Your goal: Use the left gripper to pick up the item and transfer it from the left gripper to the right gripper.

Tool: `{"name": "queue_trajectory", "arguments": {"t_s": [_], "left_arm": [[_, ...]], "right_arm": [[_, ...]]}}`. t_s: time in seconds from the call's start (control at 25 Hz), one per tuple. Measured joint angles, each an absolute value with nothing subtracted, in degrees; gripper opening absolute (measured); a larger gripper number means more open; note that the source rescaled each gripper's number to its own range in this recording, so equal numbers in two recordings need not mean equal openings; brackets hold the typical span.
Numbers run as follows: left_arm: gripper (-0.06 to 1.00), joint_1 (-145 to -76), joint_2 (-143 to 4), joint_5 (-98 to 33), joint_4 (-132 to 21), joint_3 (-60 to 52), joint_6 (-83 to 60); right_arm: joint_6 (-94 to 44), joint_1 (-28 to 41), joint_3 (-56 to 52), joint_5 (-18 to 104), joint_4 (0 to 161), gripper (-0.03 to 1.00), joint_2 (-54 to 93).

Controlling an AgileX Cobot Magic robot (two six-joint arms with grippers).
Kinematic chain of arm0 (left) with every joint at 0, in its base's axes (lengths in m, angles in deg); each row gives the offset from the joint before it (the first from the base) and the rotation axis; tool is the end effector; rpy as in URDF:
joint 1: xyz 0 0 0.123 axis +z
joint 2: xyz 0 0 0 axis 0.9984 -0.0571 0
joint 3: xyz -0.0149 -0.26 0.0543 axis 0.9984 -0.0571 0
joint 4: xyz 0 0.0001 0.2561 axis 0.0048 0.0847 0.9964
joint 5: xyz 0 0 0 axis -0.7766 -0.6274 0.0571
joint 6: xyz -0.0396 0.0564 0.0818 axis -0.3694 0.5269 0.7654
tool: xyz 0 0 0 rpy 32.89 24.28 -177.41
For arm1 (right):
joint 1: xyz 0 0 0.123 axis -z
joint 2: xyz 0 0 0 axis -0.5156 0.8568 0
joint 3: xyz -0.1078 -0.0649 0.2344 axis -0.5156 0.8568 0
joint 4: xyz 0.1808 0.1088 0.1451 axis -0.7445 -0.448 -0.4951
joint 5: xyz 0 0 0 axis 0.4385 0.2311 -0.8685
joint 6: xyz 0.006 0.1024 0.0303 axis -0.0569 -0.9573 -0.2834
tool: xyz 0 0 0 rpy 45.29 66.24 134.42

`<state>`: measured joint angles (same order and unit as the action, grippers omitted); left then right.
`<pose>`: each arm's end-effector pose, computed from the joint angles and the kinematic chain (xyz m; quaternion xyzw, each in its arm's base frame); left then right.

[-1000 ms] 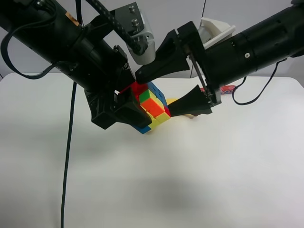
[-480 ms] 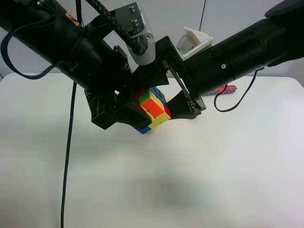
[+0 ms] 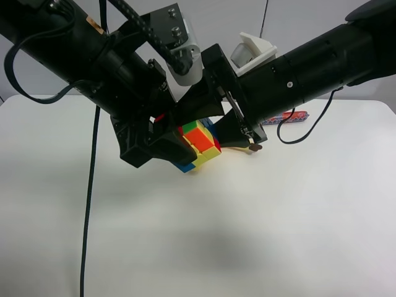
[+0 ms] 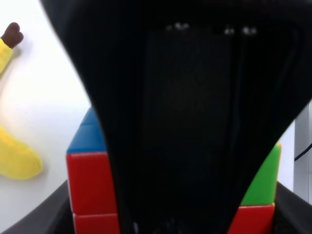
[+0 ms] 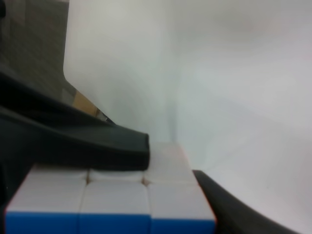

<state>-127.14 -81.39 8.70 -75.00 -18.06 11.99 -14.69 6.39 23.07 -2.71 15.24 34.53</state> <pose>0.2207 -0.2416 0.2660 0.6047 0.7143 -0.2049 0.2865 0.2441 0.2043 0.2359 -0.1129 0.8523 0.5034 0.0857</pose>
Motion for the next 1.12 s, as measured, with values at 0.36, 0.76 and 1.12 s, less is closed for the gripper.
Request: {"name": "queue_trajectory", "arguments": {"t_s": [0.36, 0.76, 1.12], "left_arm": [[0.12, -127.14, -81.39, 8.85, -74.90, -18.06, 14.36], [0.97, -127.14, -81.34, 8.72, -75.33, -18.06, 14.09], [0.98, -127.14, -78.15, 8.62, -74.70, -18.06, 14.09]], "right_arm": [[-14.29, 6.39, 23.07, -2.53, 15.45, 0.02, 34.53], [-13.81, 6.39, 23.07, -1.38, 15.75, 0.00, 34.56], [-13.81, 6.39, 23.07, -1.38, 15.75, 0.00, 34.56]]}}
